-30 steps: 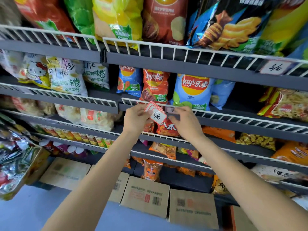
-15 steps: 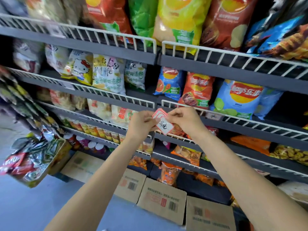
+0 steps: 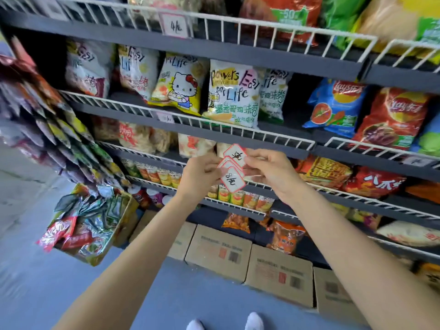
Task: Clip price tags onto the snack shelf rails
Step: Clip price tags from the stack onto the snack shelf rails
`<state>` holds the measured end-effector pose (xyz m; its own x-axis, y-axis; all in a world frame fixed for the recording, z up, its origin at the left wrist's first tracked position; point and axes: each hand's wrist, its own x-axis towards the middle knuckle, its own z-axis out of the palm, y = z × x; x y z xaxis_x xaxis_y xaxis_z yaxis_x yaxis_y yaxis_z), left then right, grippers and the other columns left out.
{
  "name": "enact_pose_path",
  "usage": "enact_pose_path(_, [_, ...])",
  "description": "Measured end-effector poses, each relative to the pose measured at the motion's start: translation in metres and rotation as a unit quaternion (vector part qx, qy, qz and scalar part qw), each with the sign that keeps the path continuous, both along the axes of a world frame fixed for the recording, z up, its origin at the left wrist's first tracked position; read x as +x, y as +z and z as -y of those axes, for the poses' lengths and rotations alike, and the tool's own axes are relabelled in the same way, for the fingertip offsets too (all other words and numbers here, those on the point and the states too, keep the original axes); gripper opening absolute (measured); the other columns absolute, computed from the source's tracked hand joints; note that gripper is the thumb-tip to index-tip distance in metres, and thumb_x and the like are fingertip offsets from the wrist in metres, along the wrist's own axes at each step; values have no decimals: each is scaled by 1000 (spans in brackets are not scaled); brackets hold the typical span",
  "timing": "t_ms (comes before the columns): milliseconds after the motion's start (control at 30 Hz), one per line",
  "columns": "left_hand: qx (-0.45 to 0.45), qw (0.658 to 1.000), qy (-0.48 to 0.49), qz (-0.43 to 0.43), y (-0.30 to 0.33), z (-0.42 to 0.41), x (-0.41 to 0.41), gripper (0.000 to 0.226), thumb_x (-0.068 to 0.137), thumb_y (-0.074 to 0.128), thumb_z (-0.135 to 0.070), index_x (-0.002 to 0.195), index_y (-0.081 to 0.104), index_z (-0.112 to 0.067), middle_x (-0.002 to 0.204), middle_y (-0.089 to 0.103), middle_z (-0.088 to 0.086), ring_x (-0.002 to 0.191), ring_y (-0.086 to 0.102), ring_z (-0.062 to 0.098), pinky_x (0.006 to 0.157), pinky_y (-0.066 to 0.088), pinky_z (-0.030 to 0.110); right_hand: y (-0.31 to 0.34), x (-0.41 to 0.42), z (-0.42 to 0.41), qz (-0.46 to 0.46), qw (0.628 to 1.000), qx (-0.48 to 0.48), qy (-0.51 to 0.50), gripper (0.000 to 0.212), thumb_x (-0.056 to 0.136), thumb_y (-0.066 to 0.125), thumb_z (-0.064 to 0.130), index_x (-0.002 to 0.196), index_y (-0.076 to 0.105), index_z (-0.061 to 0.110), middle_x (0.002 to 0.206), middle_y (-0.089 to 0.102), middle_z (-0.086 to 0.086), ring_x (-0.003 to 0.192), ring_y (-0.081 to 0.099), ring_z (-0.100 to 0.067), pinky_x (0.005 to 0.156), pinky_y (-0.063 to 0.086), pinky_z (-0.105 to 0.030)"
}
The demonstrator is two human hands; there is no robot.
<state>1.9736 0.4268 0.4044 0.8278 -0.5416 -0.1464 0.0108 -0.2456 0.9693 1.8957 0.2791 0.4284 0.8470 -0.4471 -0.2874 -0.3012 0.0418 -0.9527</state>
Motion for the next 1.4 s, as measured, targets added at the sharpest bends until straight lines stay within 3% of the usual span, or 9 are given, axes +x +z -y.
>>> enact_pose_path(167, [41,999,-2,-9,-29,-12,29,24,89,61,-7,113,61,-3,99,71,13,92,68,24,83,57,39,-21,32,-14,-32,998,-47,-9,9,90,58,7,96,63,7,75,67,-4,54,65,-5,48,46,-13])
enact_pose_path(367, [80,996,46,-3,-107,-21,75,30,87,61,-3,117,58,1,106,69,17,97,66,27,83,56,45,-100,84,-36,-53,996,-75,-7,22,89,57,4,71,61,17,76,69,-9,55,65,-9,45,44,-15])
enact_pose_path(533, [91,992,89,-15,-172,-27,115,26,88,59,-4,114,60,-4,99,67,7,92,64,18,76,54,31,-167,129,-48,-61,996,-57,-36,17,89,56,2,77,63,12,69,65,-3,47,62,-1,45,42,-11])
enact_pose_path(633, [100,988,112,-34,-202,-35,145,30,89,59,-7,119,57,-5,107,68,10,96,65,23,83,55,38,-196,160,-58,-69,993,-83,-40,8,88,58,3,87,66,4,69,66,-2,48,63,-2,49,46,-16])
enact_pose_path(800, [89,984,149,-34,-241,-50,198,28,89,58,-5,116,55,-8,103,69,14,93,66,23,83,55,37,-235,207,-76,-67,980,-184,-28,17,87,59,6,82,64,22,78,70,0,55,64,0,47,45,-16])
enact_pose_path(967, [93,985,139,-53,-262,-55,239,48,91,57,-9,136,41,-8,87,65,4,83,60,21,72,49,32,-257,238,-94,-58,966,-247,-43,13,90,56,9,90,66,17,87,70,-1,75,68,-17,72,57,-42])
enact_pose_path(1067, [87,986,130,-60,-267,-57,250,65,91,58,-12,147,24,-10,80,62,3,80,59,19,69,48,34,-257,247,-97,-66,948,-305,-60,13,90,56,12,93,67,18,92,71,0,80,68,-17,72,56,-40])
enact_pose_path(1233, [104,990,91,-18,-270,-64,253,61,93,55,-13,146,26,-9,80,59,9,67,48,13,52,37,21,-252,258,-99,-46,909,-409,-71,10,90,55,15,91,64,18,84,73,-4,72,67,-23,64,54,-41])
enact_pose_path(1400, [129,990,58,27,-272,-75,255,56,93,53,-10,145,32,-12,84,63,7,81,55,11,62,39,14,-251,267,-103,-31,844,-534,-43,8,93,52,21,94,58,16,85,72,-4,77,66,-27,60,48,-33])
